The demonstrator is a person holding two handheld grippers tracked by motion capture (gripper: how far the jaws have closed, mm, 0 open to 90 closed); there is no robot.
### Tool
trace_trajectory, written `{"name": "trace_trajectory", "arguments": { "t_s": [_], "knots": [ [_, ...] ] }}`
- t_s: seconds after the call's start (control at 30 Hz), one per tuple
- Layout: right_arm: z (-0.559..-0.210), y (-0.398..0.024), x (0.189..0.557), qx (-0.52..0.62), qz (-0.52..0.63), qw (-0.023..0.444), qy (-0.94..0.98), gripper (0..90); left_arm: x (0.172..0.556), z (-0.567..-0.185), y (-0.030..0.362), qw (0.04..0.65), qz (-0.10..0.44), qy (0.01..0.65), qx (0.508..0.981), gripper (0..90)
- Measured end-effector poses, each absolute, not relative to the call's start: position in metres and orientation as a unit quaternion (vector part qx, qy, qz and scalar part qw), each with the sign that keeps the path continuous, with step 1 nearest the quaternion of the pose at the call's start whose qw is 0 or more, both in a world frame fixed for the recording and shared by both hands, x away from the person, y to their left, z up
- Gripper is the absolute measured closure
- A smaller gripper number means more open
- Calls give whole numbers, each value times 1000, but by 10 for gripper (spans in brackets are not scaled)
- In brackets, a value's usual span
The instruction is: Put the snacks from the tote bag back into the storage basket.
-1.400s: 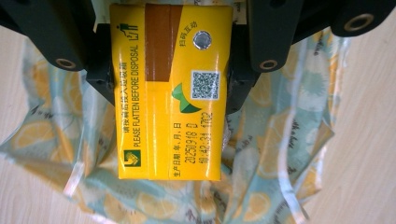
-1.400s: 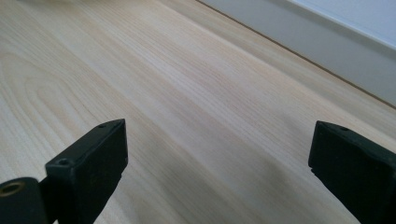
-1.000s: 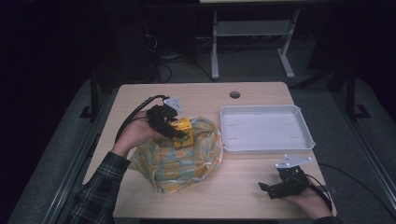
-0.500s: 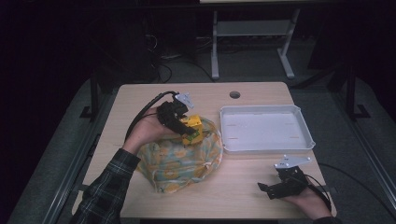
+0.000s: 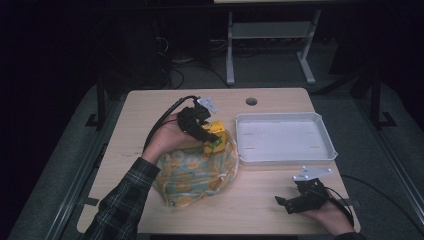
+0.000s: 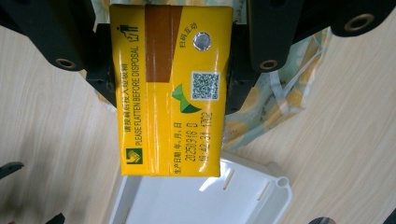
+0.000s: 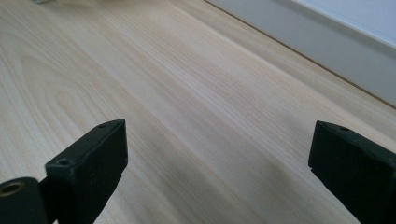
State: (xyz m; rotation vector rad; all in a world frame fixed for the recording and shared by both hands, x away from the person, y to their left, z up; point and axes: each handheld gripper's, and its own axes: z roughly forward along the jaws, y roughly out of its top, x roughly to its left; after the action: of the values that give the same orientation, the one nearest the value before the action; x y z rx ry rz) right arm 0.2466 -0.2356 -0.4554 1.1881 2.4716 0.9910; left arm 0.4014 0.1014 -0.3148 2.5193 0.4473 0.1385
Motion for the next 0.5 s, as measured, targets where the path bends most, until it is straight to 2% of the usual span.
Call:
{"name": "trace_trajectory", "arguments": {
  "t_s": [0.5],
  "knots": [
    [-456, -236, 247, 400, 340, 114, 843, 43, 407, -318, 78, 296, 47, 171, 939, 505]
  ]
}}
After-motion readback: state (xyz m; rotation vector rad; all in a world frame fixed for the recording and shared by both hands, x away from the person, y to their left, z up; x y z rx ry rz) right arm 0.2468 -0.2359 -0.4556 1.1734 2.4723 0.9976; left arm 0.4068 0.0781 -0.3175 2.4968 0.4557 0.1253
